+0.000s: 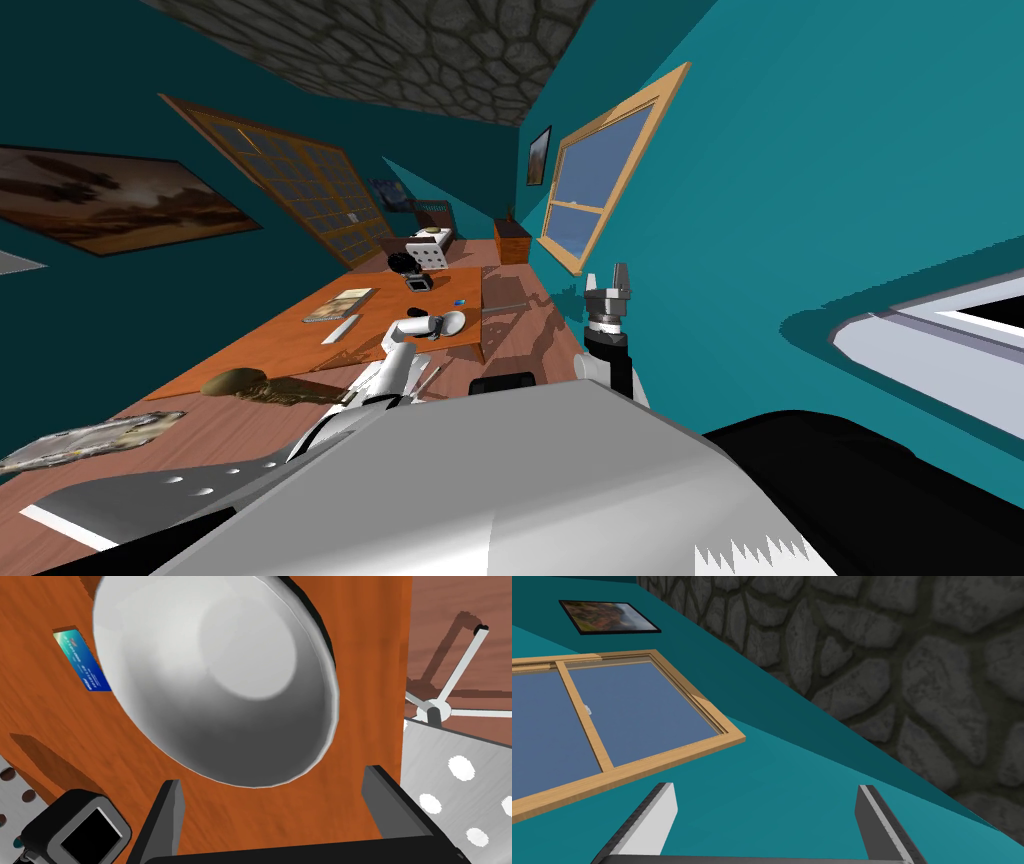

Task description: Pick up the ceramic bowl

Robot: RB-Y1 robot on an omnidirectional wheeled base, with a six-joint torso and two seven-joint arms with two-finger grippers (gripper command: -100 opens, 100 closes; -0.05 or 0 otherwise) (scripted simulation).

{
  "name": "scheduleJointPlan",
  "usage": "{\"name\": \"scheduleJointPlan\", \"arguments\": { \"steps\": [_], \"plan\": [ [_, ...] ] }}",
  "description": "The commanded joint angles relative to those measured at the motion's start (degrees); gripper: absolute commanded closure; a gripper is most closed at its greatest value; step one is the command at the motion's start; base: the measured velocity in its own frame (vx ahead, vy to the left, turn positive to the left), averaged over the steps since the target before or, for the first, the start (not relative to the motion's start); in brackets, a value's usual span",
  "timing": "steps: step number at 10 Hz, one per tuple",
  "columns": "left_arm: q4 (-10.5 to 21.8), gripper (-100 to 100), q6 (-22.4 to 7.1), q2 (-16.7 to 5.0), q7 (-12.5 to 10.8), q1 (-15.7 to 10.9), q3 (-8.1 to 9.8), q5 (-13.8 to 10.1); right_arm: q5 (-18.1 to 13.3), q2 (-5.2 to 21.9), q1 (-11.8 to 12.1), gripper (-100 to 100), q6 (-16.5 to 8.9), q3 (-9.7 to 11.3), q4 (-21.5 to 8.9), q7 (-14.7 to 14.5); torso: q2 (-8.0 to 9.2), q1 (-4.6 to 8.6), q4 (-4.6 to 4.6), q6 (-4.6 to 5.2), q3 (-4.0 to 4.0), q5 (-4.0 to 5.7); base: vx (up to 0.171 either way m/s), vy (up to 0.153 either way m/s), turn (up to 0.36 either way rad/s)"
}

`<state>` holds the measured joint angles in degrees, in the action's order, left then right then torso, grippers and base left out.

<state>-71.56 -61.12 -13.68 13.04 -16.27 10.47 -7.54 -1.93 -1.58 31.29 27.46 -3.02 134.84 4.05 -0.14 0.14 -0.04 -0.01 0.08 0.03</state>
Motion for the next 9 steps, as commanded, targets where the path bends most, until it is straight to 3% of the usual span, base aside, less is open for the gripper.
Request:
{"name": "scheduleJointPlan", "arguments": {
  "steps": [1,4,6,7,8,9],
  "plan": [
    [1.86,-100,-2.63,0.13,0.10,-0.55,0.40,0.51,0.00,0.00,0.00,0,0.00,0.00,0.00,0.00,0.00,0.00,0.00,0.00,0.00,0.00,0.049,-0.042,-0.040],
    [4.37,-100,-5.27,0.26,0.25,-0.74,0.93,1.10,0.00,0.00,0.00,0,0.00,0.00,0.00,0.00,-0.03,-0.01,-0.01,0.00,0.02,0.01,0.048,-0.030,-0.031],
    [4.78,-100,-5.39,0.21,0.26,-0.86,0.97,1.10,0.00,0.00,0.00,0,0.00,0.00,0.00,0.00,0.02,-0.08,0.00,-0.01,-0.01,-0.01,0.022,-0.011,-0.011],
    [4.97,0,-5.42,0.20,0.29,-0.90,0.99,1.10,0.00,0.00,0.00,0,0.00,0.00,0.00,0.00,0.09,-0.10,0.02,-0.01,-0.05,-0.01,0.000,0.000,0.000],
    [6.53,-100,-3.49,0.49,0.00,-0.63,0.67,1.28,0.00,0.00,0.00,0,0.00,0.00,0.00,0.00,0.14,-0.12,0.03,-0.01,-0.08,-0.02,0.026,0.016,-0.014],
    [7.33,-100,-2.52,0.63,-0.14,-0.49,0.51,1.37,0.00,0.00,0.00,0,0.00,0.00,0.00,0.00,0.08,-0.18,0.02,-0.01,-0.05,-0.03,0.041,0.025,-0.017]
  ]
}}
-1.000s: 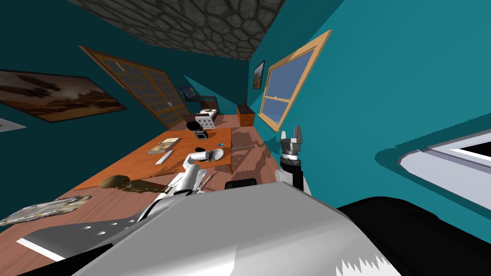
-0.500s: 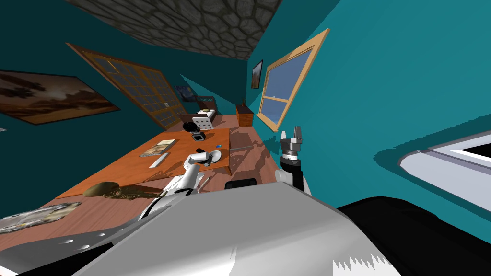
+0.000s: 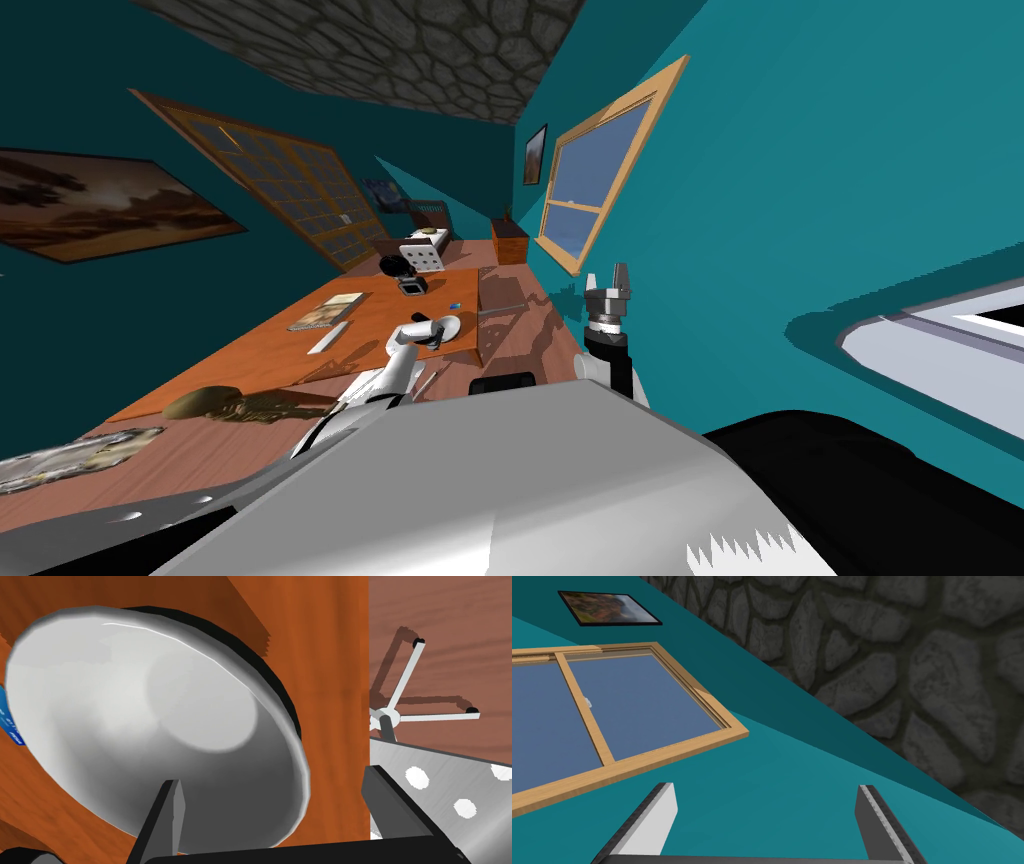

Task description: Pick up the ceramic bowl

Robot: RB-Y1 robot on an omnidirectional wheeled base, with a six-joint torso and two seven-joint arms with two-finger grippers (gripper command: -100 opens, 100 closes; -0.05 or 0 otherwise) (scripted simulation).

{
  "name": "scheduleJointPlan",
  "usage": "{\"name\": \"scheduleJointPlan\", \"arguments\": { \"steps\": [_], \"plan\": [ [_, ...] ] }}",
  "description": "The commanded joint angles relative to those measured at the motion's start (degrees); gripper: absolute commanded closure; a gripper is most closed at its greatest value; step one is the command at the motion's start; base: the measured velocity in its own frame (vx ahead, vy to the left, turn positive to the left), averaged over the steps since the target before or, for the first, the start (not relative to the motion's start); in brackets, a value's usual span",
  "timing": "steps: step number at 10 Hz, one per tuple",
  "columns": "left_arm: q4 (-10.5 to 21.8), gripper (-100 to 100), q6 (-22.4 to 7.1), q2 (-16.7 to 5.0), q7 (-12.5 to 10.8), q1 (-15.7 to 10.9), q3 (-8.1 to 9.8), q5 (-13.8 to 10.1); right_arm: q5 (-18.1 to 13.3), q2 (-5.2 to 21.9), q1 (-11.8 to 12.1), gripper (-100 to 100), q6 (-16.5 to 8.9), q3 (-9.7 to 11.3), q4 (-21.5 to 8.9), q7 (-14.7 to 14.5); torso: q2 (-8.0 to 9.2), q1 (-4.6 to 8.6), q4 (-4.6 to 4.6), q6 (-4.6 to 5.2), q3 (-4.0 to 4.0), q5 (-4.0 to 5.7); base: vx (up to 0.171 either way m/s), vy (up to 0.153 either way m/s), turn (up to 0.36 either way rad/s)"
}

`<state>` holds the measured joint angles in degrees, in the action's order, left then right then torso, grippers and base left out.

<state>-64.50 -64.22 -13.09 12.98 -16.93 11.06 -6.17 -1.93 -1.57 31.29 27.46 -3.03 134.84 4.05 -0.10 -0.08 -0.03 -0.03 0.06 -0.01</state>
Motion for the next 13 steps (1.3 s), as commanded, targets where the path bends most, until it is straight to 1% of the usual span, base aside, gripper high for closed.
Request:
{"name": "scheduleJointPlan", "arguments": {
  "steps": [1,2,3,7,8,9,11,12,13],
  "plan": [
    [1.46,-100,2.04,0.25,-0.28,0.37,-0.32,0.13,0.00,0.00,0.00,0,0.00,0.00,0.00,0.00,0.00,0.00,0.00,0.00,0.00,0.00,0.050,0.027,-0.014],
    [1.17,-100,1.29,0.08,-0.10,0.11,-0.15,0.01,0.00,0.00,0.00,0,0.00,0.00,0.00,0.00,-0.04,-0.02,-0.01,0.00,0.02,0.00,0.023,0.012,-0.004],
    [1.33,100,1.60,0.08,-0.12,0.12,-0.17,0.01,0.00,0.00,0.00,0,0.00,0.00,0.00,0.00,0.02,0.03,0.00,0.00,-0.01,0.01,0.000,0.000,0.000],
    [1.32,100,1.56,0.08,-0.07,0.11,-0.20,0.02,0.00,0.00,0.00,0,0.00,0.00,0.00,0.00,0.11,0.08,0.03,-0.02,-0.07,0.02,0.001,0.000,-0.003],
    [1.32,0,1.56,0.08,-0.07,0.12,-0.20,0.02,0.00,0.00,0.00,0,0.00,0.00,0.00,0.00,0.12,0.08,0.04,-0.02,-0.08,0.02,0.000,0.000,0.000],
    [-0.53,100,-0.38,-0.10,0.07,0.04,0.08,-0.09,0.00,0.00,0.00,0,0.00,0.00,0.00,0.00,0.13,0.09,0.05,-0.02,-0.08,0.03,-0.031,-0.017,0.019],
    [-2.12,100,-2.31,-0.39,0.35,-0.23,0.40,-0.27,0.00,-0.01,-0.01,0,0.00,0.01,0.00,0.00,0.33,0.21,0.11,-0.05,-0.21,0.07,-0.044,-0.030,0.014],
    [-1.73,100,-1.60,-0.31,0.29,-0.01,0.30,-0.25,0.00,-0.01,-0.01,0,0.00,0.01,0.00,0.00,0.35,0.24,0.12,-0.04,-0.23,0.08,-0.016,-0.015,0.004],
    [-1.82,0,-1.83,-0.33,0.34,-0.01,0.33,-0.27,0.00,0.00,-0.01,0,0.00,0.01,0.00,0.00,0.29,0.19,0.11,-0.04,-0.19,0.07,0.000,0.000,0.000]
  ]
}}
